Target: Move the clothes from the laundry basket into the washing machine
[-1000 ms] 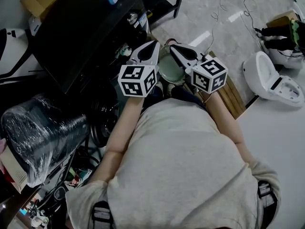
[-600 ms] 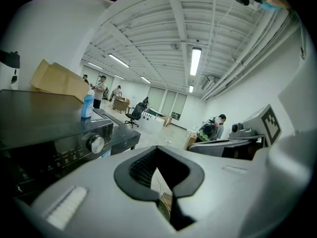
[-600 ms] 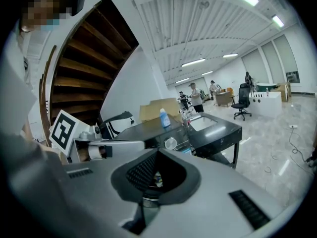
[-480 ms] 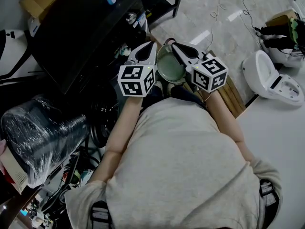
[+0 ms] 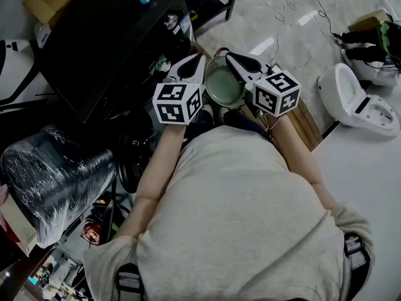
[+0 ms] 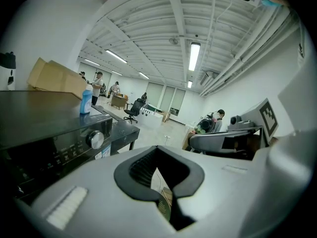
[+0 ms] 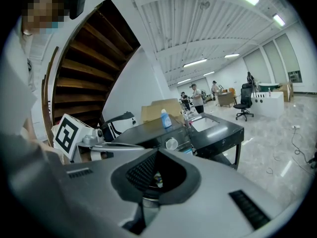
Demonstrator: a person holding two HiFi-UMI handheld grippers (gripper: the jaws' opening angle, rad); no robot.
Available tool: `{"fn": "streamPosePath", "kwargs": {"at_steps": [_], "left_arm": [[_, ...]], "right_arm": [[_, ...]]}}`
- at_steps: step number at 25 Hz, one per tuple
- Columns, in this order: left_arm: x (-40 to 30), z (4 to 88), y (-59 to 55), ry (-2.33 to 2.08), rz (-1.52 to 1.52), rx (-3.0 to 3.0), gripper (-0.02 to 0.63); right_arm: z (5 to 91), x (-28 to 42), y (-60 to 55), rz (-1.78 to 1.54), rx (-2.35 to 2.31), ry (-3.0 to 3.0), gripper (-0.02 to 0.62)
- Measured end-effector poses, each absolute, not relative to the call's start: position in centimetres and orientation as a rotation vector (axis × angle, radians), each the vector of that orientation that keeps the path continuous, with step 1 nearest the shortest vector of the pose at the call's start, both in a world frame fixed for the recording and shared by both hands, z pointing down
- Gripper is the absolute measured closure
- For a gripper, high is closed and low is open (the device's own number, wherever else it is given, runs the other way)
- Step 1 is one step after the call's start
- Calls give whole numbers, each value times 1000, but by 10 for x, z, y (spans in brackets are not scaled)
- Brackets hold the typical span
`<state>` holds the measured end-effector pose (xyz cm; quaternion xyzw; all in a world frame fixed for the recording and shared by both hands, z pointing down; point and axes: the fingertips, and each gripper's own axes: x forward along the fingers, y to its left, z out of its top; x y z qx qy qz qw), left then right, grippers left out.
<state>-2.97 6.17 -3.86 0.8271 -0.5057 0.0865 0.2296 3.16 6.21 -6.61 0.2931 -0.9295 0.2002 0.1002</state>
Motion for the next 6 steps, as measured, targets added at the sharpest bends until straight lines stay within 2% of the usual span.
{"fn": "streamPosePath", "kwargs": {"at_steps": [6], "left_arm": [[-29,-33,66,-1374,245,2267,597]], "right_arm": [[-59,29,68,588,843,-2732,588]]}}
